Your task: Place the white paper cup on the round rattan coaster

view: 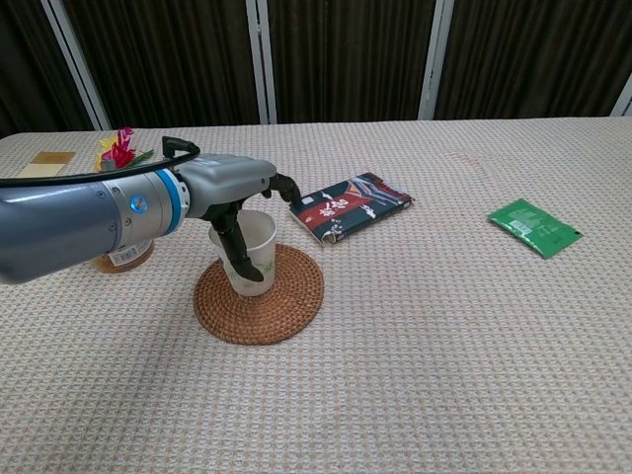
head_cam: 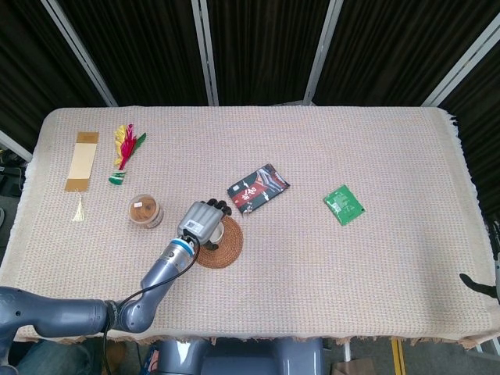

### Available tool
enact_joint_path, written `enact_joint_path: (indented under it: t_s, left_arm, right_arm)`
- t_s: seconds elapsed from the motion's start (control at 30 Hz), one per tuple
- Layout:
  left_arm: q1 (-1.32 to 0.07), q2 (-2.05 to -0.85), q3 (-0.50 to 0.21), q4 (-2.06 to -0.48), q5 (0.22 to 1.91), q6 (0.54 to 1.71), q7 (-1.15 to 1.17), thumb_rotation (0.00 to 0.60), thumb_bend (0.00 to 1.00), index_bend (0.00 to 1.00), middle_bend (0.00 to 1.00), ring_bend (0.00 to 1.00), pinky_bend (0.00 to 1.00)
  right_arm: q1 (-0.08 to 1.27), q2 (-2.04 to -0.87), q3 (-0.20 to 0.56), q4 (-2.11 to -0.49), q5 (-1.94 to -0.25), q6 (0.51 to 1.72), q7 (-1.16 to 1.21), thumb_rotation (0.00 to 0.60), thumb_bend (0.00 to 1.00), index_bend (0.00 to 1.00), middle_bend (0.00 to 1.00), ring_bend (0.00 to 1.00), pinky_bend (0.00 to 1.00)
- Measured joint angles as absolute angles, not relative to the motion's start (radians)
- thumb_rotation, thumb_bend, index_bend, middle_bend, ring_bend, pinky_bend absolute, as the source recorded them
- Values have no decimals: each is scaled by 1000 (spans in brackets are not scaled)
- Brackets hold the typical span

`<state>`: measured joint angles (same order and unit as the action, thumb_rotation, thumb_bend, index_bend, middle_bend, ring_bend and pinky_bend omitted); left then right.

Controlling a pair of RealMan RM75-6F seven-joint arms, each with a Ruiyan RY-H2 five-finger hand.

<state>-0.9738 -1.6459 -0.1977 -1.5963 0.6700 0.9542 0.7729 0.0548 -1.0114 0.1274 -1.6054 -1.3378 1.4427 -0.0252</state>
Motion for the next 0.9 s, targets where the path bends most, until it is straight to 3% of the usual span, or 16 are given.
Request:
enact_joint_path:
  t_s: [0.23, 0.5, 0.7, 0.9]
  left_arm:
    - [-963, -1570, -197, -1725, 703, 1013, 766, 600, 0, 0, 0, 0, 26]
    - [-839, -1385, -168, -1932, 964, 1196, 674, 600, 0, 0, 0, 0, 0]
    - [-656, -1239, -61, -1999, 1211, 1358, 518, 600, 0, 0, 0, 0, 0]
    - [-484, -1149, 60, -1920, 1372, 1455, 317, 600, 0, 0, 0, 0, 0]
  right_arm:
    - [51, -1008, 122, -1619, -1357, 1455, -26, 600, 0, 0, 0, 0, 0]
    - [42, -1007, 111, -1628, -1389, 1481, -36, 600, 0, 0, 0, 0, 0]
    - [45, -1011, 112, -1614, -1398, 1480, -11, 600, 0, 0, 0, 0, 0]
    - [43, -1012, 105, -1609, -1427, 1490, 16, 600, 0, 0, 0, 0, 0]
